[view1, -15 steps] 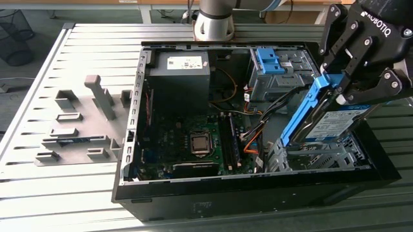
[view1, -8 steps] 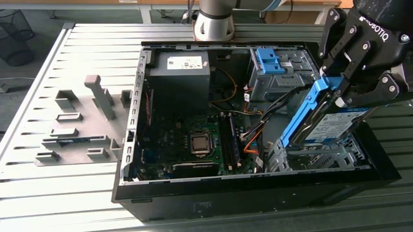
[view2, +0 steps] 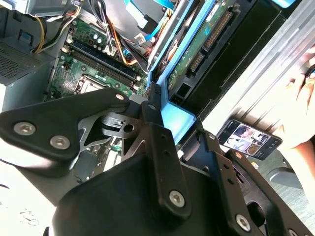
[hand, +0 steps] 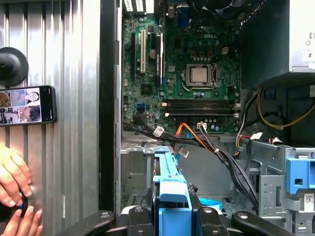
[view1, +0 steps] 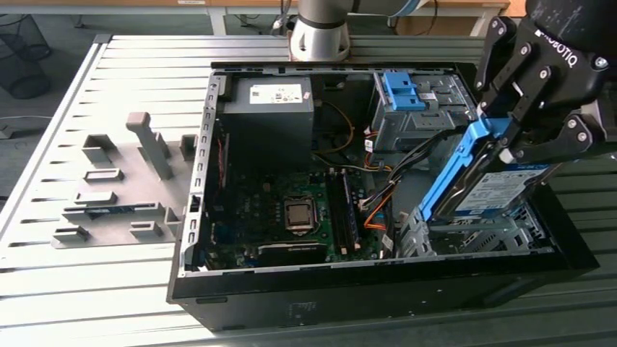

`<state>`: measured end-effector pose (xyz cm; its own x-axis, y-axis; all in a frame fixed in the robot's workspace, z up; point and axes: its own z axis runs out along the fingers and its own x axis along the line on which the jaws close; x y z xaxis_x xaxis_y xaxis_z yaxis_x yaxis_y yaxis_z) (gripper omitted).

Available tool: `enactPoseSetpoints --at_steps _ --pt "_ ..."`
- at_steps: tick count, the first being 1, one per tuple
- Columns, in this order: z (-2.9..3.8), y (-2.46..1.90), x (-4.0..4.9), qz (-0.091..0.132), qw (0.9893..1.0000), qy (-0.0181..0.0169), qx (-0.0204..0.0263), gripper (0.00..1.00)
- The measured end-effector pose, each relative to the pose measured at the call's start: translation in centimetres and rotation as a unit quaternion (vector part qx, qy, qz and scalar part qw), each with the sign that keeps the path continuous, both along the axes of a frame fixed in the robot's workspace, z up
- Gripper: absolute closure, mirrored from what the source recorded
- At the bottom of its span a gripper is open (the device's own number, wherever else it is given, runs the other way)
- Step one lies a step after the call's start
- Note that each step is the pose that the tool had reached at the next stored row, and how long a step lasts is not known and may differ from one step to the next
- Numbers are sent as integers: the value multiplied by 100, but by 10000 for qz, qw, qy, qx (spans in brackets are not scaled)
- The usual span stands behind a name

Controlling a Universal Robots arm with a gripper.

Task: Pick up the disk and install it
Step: 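Insert the disk into the insertion slot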

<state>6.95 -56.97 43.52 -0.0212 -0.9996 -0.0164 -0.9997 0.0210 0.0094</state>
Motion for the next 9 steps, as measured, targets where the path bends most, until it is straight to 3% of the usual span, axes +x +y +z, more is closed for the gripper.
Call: enactPoseSetpoints --at_steps 9 --pt "-82 -4 2 -5 10000 0 -1 63"
